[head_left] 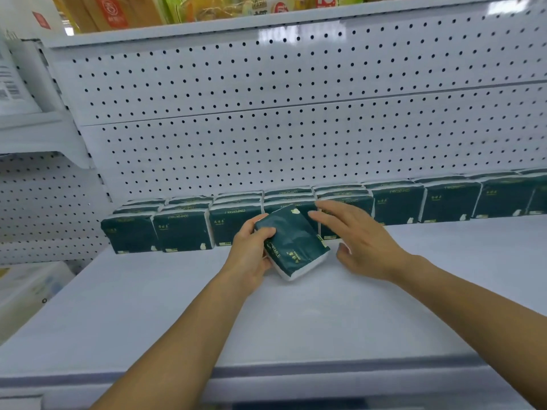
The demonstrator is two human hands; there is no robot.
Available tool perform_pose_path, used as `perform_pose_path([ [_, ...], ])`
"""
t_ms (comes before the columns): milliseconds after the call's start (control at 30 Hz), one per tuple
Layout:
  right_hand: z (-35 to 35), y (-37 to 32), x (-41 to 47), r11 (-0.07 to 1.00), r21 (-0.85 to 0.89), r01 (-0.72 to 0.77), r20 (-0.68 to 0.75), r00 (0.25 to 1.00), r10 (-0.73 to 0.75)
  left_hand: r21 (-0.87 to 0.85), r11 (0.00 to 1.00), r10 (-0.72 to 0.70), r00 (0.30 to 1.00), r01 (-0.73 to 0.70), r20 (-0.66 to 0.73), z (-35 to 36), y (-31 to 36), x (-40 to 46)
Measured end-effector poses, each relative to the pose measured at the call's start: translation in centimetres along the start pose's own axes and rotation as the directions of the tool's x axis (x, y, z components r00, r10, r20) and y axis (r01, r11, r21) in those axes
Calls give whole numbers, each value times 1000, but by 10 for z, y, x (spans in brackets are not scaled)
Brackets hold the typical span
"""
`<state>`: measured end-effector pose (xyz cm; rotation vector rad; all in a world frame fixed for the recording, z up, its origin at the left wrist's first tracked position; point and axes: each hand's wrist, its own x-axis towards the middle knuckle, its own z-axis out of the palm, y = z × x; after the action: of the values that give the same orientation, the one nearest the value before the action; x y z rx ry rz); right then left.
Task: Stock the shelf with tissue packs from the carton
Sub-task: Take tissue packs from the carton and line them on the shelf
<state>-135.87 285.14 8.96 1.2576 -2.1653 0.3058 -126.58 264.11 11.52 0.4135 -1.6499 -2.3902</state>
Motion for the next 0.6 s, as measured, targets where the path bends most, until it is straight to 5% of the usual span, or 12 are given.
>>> perform_pose_path([
  [133, -16, -21, 0, 961, 209, -179, -135, 968, 210, 158, 986, 50, 998, -54, 28, 4, 1, 0],
  [233, -34, -30, 6, 766, 473, -436, 148, 896, 419, 266, 960, 69, 993, -92, 95, 17, 3, -6],
  [300, -43, -28, 8, 620, 586, -522, 325, 852, 411, 336, 933, 77, 982, -132, 171, 28, 4, -11],
  [433, -57, -12, -6, 538, 653, -533, 320, 838, 442, 415, 876, 155, 958, -246, 240, 54, 2, -13],
  [533, -65, 14, -32, 433, 684, -588, 289, 762, 579, 579, 707, 340, 913, -406, 224, 69, -9, 1],
  [600, -69, 35, -51, 362, 693, -623, 263, 687, 678, 744, 464, 461, 848, -482, 262, 75, -20, 14],
])
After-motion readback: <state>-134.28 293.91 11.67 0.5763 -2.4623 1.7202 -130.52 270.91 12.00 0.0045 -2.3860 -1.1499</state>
